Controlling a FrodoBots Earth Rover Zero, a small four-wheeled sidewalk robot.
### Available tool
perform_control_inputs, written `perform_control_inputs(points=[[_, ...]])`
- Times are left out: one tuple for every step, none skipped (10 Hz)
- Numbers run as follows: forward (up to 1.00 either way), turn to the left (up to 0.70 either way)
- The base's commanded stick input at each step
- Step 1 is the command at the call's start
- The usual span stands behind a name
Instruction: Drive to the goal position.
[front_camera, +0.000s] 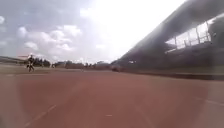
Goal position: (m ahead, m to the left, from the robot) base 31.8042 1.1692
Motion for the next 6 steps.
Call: perform_control_inputs(points=[[0.70,0.00],[0.70,0.00],[0.70,0.00],[0.70,0.00],[0.70,0.00],[0.70,0.00]])
